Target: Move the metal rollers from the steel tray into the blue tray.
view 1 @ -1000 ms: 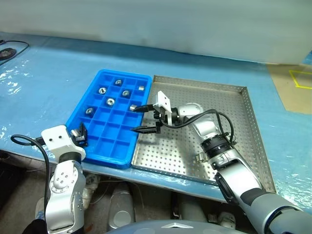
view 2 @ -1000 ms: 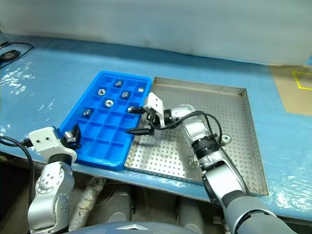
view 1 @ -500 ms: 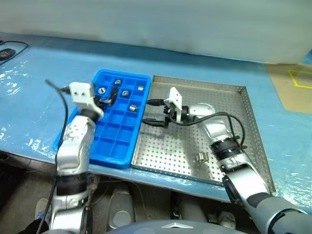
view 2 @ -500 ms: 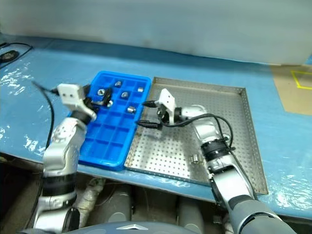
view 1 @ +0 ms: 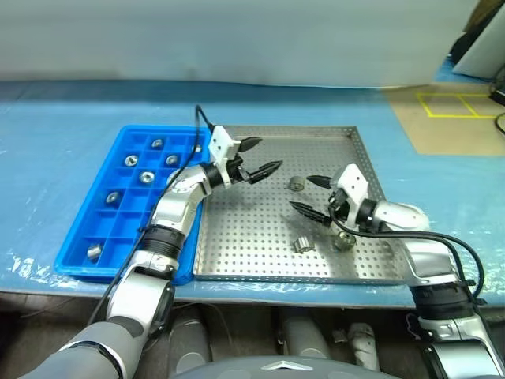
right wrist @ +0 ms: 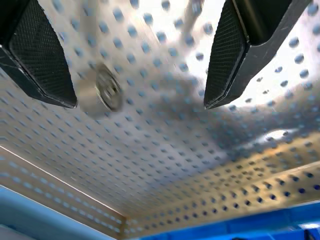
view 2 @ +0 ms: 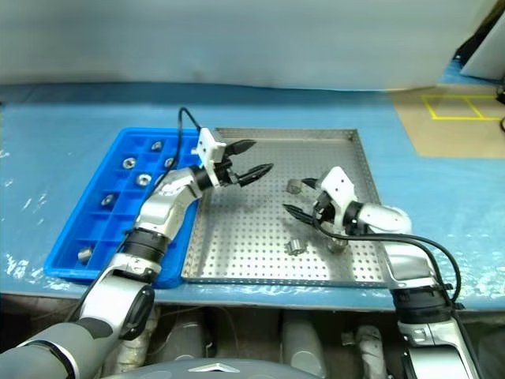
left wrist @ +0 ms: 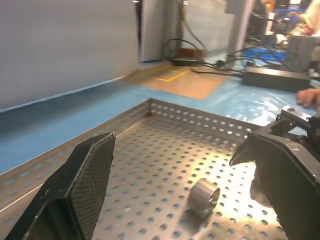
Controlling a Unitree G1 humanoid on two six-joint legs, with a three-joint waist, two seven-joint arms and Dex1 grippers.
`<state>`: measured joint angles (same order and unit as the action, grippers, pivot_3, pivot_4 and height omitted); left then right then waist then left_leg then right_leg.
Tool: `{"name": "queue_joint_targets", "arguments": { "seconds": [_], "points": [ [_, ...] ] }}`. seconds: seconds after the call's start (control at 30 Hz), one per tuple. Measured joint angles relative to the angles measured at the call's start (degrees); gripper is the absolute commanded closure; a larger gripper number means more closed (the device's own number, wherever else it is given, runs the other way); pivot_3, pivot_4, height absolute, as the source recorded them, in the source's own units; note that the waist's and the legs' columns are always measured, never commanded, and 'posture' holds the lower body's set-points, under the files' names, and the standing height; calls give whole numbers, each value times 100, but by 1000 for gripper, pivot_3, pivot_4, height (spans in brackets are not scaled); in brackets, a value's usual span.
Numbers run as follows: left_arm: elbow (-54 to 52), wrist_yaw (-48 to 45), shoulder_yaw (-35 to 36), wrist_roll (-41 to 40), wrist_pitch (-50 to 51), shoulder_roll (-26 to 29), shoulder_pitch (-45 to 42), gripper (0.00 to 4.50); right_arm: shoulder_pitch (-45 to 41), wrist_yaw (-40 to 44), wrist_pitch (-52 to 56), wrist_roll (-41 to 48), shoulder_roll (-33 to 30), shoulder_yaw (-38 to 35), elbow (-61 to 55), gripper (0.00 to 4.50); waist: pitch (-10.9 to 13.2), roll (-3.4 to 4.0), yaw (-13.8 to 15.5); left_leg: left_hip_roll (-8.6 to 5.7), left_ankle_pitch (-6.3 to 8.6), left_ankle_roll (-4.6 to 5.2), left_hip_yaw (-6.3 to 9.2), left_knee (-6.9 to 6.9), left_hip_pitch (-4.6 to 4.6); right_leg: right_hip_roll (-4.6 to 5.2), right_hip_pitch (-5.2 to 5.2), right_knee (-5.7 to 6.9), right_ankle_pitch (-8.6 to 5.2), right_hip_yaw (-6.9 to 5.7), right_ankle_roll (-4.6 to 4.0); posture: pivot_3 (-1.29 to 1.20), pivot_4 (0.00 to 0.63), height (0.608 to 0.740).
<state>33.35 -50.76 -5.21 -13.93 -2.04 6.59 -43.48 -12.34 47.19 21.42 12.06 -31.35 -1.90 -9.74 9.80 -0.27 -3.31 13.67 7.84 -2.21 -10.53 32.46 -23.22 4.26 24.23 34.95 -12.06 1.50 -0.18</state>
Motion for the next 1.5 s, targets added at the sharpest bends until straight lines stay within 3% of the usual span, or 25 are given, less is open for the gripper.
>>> {"name": "queue_joint_targets", "arguments": {
  "seconds": [0.23,0.63,0.73,0.97,1.23,1.33,1.5],
  "points": [
    [2257,1451,151,662,-281,-281,-1193,34,595,-631,240,89,0,-402,-698,222,-1,1,-462,-19,35,54,-4,61,-30,2,-4,-25,12,1,26,-810,150,740],
    [3414,1168,154,1053,-311,-726,-1704,34,1552,-1539,436,-7,204,-435,-1588,222,0,0,-1330,-119,94,153,-4,94,-84,104,-16,-85,1,-20,51,-968,150,740],
    [3574,1528,110,1298,-293,-676,-1729,602,1814,-1735,488,3,244,-580,-1792,222,-1,1,-1563,-123,101,163,1,92,-89,110,-37,-137,5,-31,111,-981,150,740],
    [3742,1665,233,1383,-218,-647,-1697,2934,1950,-1880,528,9,273,-628,-1911,222,0,0,-1919,-177,111,180,21,92,-113,167,-43,-148,18,-57,147,-918,150,740],
    [3388,1316,582,1076,-246,-657,-1616,2934,1235,-1643,502,0,167,-354,-1477,222,0,3,-1968,-187,137,234,47,156,-179,212,-52,-155,21,-131,151,-806,150,740],
    [3149,1250,705,981,-245,-499,-1455,2314,1015,-1509,435,-3,148,-273,-1244,222,0,3,-1947,-190,135,262,48,172,-187,220,-62,-155,21,-139,150,-780,150,740],
    [2939,1250,824,893,-202,-334,-1266,696,737,-1343,311,-36,144,-58,-872,222,0,3,-1900,-198,137,272,48,180,-186,241,-81,-157,21,-155,150,-737,150,740]
  ]
}}
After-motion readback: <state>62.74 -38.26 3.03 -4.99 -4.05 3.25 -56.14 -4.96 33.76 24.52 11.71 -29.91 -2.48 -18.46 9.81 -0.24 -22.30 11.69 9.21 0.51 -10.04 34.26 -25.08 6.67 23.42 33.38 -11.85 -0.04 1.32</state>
